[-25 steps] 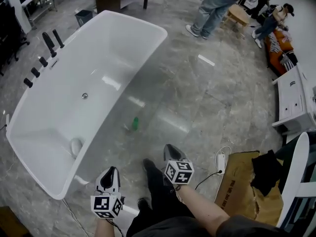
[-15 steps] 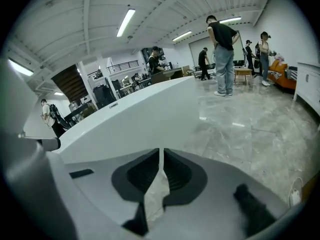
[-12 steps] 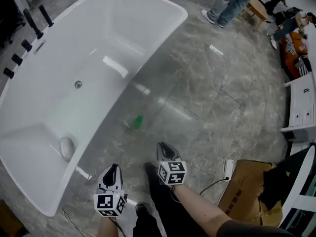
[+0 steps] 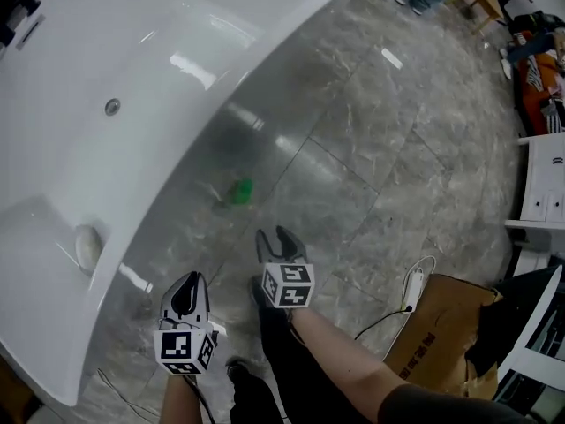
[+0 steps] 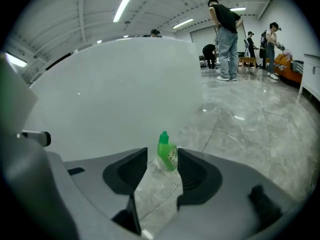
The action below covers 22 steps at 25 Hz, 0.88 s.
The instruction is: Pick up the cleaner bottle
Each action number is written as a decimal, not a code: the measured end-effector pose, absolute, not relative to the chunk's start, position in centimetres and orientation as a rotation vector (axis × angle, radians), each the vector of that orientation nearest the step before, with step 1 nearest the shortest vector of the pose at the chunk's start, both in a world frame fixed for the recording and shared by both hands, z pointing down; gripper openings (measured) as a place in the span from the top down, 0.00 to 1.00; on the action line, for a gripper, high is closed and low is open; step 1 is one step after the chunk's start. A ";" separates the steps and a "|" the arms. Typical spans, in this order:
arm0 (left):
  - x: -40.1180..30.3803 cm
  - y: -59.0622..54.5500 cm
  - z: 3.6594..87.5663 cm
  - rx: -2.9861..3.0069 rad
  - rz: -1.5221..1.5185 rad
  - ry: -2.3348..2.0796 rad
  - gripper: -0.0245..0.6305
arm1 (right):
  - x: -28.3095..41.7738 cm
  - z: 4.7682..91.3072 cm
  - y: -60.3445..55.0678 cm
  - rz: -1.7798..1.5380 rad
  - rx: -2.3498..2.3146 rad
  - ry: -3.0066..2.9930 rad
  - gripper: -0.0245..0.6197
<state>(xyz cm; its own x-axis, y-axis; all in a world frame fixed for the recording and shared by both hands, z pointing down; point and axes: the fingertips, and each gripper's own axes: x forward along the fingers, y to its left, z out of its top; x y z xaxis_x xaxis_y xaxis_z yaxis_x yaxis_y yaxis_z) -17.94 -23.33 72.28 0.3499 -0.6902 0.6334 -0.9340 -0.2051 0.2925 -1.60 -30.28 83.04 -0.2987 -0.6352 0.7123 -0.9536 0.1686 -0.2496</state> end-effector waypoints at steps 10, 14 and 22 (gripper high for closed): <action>-17.8 -26.7 82.0 2.012 0.367 -1.468 0.91 | -5.0 94.8 -31.9 0.832 1.314 -2.090 0.55; -18.5 -27.2 85.8 2.025 0.355 -1.489 0.91 | -5.0 99.0 -31.9 0.785 1.289 -2.089 0.54; -18.8 -28.9 91.2 2.077 0.328 -1.510 0.91 | -6.1 102.4 -34.6 0.562 1.350 -2.096 0.51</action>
<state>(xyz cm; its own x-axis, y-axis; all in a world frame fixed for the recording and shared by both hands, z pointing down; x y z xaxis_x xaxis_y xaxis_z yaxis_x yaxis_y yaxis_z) -18.80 -28.87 91.17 0.3405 -0.8000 0.4941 -0.9328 -0.2213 0.2845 -6.14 -34.60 102.45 -0.3215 -0.6727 0.6664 -0.9159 0.3994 -0.0387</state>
